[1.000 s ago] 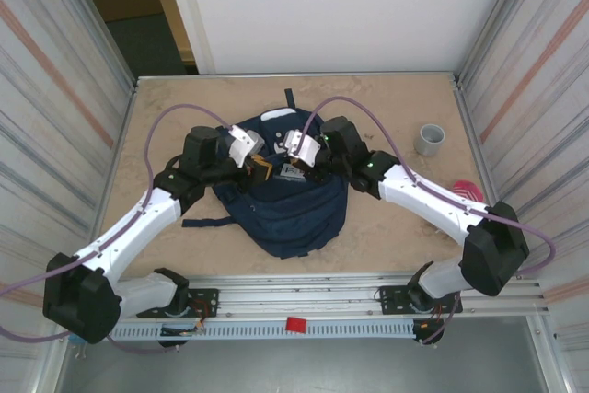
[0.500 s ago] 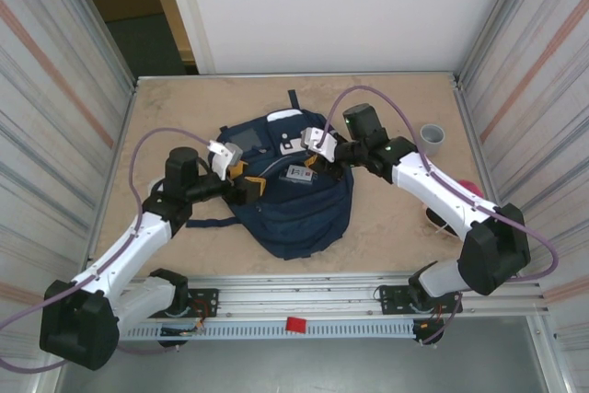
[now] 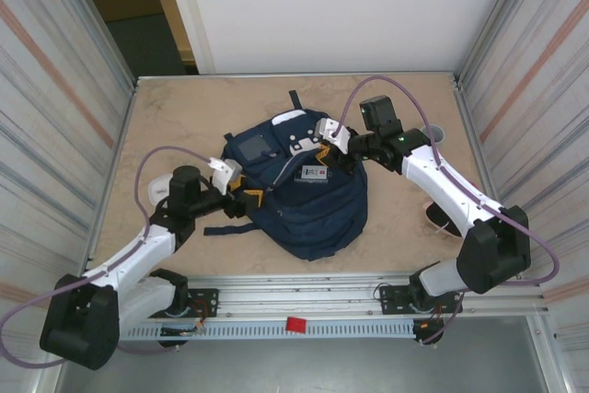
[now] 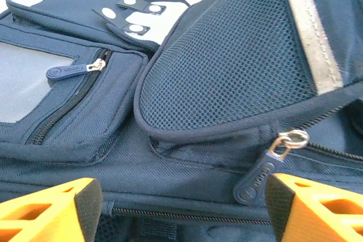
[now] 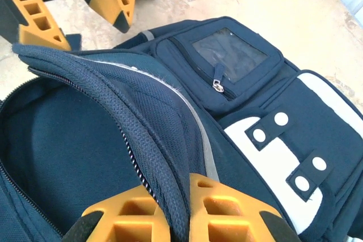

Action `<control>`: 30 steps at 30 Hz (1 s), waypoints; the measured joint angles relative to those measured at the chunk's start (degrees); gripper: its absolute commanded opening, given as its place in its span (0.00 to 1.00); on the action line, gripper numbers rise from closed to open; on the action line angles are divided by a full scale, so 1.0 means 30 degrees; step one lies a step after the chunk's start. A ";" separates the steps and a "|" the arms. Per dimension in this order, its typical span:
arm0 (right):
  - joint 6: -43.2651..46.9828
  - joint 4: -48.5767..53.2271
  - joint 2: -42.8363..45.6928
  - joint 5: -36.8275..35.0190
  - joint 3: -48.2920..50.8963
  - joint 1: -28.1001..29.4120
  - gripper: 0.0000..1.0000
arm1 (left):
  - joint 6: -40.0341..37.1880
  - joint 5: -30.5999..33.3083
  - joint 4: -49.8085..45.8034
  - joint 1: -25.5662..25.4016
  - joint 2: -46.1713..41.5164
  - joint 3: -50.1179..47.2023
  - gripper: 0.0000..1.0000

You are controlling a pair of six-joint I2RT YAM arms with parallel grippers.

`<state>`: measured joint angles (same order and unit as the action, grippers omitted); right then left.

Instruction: Pack the student bag

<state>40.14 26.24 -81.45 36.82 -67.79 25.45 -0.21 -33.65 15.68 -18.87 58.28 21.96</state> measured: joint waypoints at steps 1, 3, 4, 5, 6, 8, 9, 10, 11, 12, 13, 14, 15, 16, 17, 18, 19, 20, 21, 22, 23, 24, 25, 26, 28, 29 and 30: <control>0.0015 0.0015 -0.0007 0.0102 0.0000 0.0000 0.00 | -0.0095 -0.0153 0.0211 -0.0022 0.0321 0.0000 0.73; 0.0022 0.0015 -0.0022 0.0197 0.0000 0.0000 0.00 | -0.0364 -0.0561 0.0386 -0.0211 0.0984 0.0036 0.73; 0.0022 0.0015 -0.0029 0.0204 0.0000 0.0000 0.00 | -0.0517 -0.0816 0.0372 -0.0401 0.1290 0.0087 0.73; 0.0022 0.0022 -0.0044 0.0219 0.0000 0.0000 0.00 | -0.0721 -0.0969 0.0284 -0.0648 0.1501 0.0168 0.73; 0.0022 0.0015 -0.0058 0.0270 0.0000 0.0000 0.00 | -0.1013 -0.1013 0.0168 -0.1027 0.1668 0.0284 0.73; 0.0015 0.0007 -0.0102 0.0321 0.0000 0.0000 0.00 | -0.1494 -0.1056 -0.0051 -0.1632 0.1807 0.0517 0.70; 0.0015 0.0007 -0.0131 0.0328 0.0000 0.0000 0.00 | -0.1661 -0.1129 -0.0160 -0.1887 0.1829 0.0590 0.67; 0.0015 0.0000 -0.0153 0.0335 0.0000 -0.0029 0.00 | -0.1821 -0.1202 -0.0204 -0.2069 0.1858 0.0619 0.63; 0.0007 -0.0007 -0.0168 0.0335 0.0000 -0.0029 0.00 | -0.1923 -0.1304 -0.0277 -0.2171 0.1887 0.0641 0.60; 0.0007 -0.0007 -0.0204 0.0335 -0.0007 -0.0029 0.00 | -0.2004 -0.1428 -0.0277 -0.2266 0.1894 0.0648 0.56; 0.0000 -0.0007 -0.0240 0.0335 -0.0007 -0.0029 0.00 | -0.2047 -0.1515 -0.0291 -0.2295 0.1894 0.0648 0.51; -0.0007 -0.0015 -0.0277 0.0335 -0.0015 -0.0029 0.00 | -0.2084 -0.1588 -0.0299 -0.2317 0.1894 0.0656 0.48; -0.0015 -0.0022 -0.0284 0.0335 -0.0015 -0.0029 0.00 | -0.2062 -0.1632 -0.0306 -0.2361 0.1894 0.0685 0.44; -0.0073 -0.0036 -0.0291 0.0335 -0.0015 -0.0029 0.00 | -0.2062 -0.1647 -0.0335 -0.2397 0.1880 0.0721 0.39; -0.0095 -0.0066 -0.0299 0.0335 -0.0015 -0.0029 0.00 | -0.2098 -0.1639 -0.0364 -0.2433 0.1872 0.0772 0.35; -0.0160 -0.0117 -0.0306 0.0335 -0.0015 -0.0029 0.00 | -0.2120 -0.1639 -0.0437 -0.2470 0.1851 0.0845 0.26; -0.0211 -0.0168 -0.0313 0.0321 -0.0015 -0.0029 0.00 | -0.2076 -0.1639 -0.0532 -0.2499 0.1843 0.0947 0.16; -0.0226 -0.0182 -0.0328 0.0321 -0.0015 -0.0029 0.00 | -0.2120 -0.1647 -0.0641 -0.2506 0.1843 0.1049 0.10; -0.0291 -0.0219 -0.0335 0.0277 -0.0015 -0.0029 0.00 | -0.2127 -0.1719 -0.0721 -0.2506 0.1829 0.1137 0.06; -0.0342 -0.0291 -0.0342 0.0189 -0.0015 -0.0029 0.00 | -0.2113 -0.1800 -0.0809 -0.2550 0.1807 0.1209 0.03; -0.0393 -0.0342 -0.0350 0.0102 -0.0015 -0.0029 0.00 | -0.2149 -0.1814 -0.0882 -0.2608 0.1792 0.1268 0.01; -0.0539 -0.0393 -0.0350 0.0007 -0.0015 -0.0022 0.00 | -0.2113 -0.1851 -0.0962 -0.2652 0.1785 0.1319 0.00; -0.0707 -0.0481 -0.0350 -0.0175 -0.0015 -0.0007 0.00 | -0.2149 -0.1851 -0.1100 -0.2718 0.1749 0.1370 0.00; -0.0801 -0.0539 -0.0350 -0.0306 -0.0015 0.0022 0.00 | -0.2149 -0.1858 -0.1202 -0.2783 0.1719 0.1413 0.00; -0.1071 -0.0634 -0.0372 -0.0554 -0.0015 0.0066 0.00 | -0.2149 -0.1821 -0.1421 -0.3009 0.1625 0.1494 0.00; -0.1195 -0.0692 -0.0379 -0.0699 -0.0015 0.0109 0.00 | -0.2142 -0.1770 -0.1552 -0.3096 0.1552 0.1508 0.00; -0.1319 -0.0772 -0.0386 -0.0852 -0.0015 0.0138 0.00 | -0.2127 -0.1712 -0.1690 -0.3177 0.1450 0.1530 0.00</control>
<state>36.18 23.92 -82.61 34.26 -67.83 25.87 -6.59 -38.79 10.61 -28.40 62.63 26.55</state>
